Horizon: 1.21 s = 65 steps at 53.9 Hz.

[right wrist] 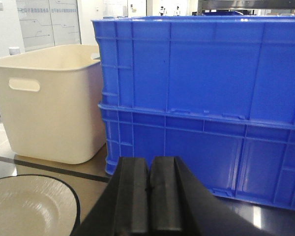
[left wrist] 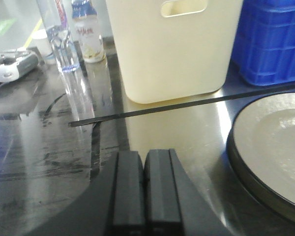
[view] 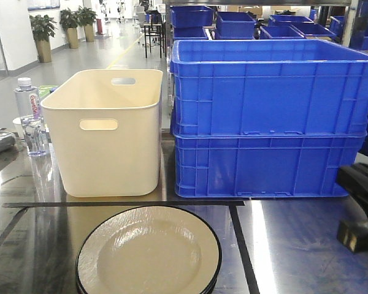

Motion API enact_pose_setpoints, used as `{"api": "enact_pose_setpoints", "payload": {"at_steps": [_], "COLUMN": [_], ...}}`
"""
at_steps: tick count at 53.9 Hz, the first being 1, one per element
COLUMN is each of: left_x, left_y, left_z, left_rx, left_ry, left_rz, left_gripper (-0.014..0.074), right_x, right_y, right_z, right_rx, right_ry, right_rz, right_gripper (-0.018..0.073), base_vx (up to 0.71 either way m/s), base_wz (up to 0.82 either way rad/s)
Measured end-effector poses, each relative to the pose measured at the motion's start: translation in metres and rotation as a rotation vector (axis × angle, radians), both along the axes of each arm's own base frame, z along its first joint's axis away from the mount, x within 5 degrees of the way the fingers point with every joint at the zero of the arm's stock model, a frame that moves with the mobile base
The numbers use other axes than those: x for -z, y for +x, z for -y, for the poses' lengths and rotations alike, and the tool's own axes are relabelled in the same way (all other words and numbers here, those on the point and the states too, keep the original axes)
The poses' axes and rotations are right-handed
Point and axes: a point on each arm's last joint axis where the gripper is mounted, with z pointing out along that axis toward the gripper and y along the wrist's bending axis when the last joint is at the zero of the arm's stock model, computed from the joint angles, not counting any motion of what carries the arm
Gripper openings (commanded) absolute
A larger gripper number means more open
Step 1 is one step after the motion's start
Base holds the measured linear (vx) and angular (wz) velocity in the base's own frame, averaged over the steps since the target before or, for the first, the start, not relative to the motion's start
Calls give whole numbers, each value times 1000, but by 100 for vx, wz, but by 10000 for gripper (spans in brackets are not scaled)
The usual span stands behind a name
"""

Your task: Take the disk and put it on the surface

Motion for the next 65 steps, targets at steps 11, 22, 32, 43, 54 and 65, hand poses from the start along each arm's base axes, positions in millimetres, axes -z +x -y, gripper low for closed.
{"api": "enact_pose_setpoints", "payload": {"at_steps": [11,22,32,43,54,65], "left_x": [28,32,32,32,35,83], "left_y": [-27,-32,-32,-32,-40,-64], "left_z": [2,3,3,3,3,-3], "left_rx": [-28,-26,-25,-25,-35,-142], "left_ry": [-18,-19,-18,-18,46,42], "left_rz": [74,82,83,83,99,66], "left_gripper": [-1,-1,-1,-1,-1,-1], "right_x": [5,5,5,5,5,5], "right_y": [-2,-2,-2,-2,-2,-2], "right_z": [1,1,1,1,1,1], "right_rx": [1,2,3,3,3,4], "right_ry": [15,44,50,50,50,50], "right_rz": [-16,-25,-27,-27,-27,-27], "right_gripper": [-9,-9,-9,-9,-9,-9], "base_vx": [0,0,0,0,0,0], "base_wz": [0,0,0,0,0,0]}}
